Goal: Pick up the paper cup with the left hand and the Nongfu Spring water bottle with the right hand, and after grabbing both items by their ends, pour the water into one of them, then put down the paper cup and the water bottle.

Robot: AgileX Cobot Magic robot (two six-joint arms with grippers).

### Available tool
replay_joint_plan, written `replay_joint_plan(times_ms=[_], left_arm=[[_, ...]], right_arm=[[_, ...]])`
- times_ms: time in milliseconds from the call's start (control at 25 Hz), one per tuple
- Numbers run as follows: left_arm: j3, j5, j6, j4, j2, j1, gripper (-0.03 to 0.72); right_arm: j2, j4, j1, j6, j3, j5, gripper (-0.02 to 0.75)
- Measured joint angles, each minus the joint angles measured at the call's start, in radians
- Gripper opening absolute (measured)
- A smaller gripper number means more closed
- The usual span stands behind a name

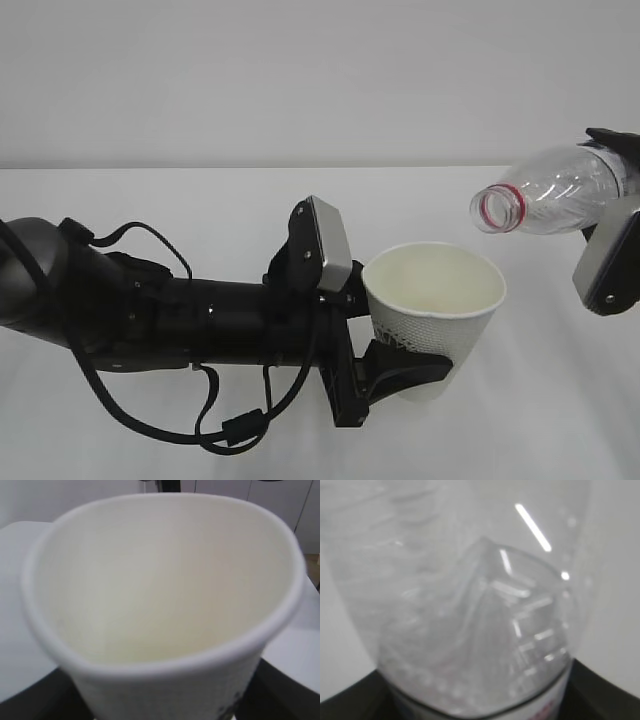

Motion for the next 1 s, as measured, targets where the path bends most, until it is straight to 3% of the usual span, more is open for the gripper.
replay_joint_plan(times_ms=[1000], left_arm=[[0.000, 0.000, 0.000, -0.002, 0.000, 0.000, 0.528]], right_arm=[[0.000, 0.002, 0.000, -0.081, 0.000, -0.069, 0.484]])
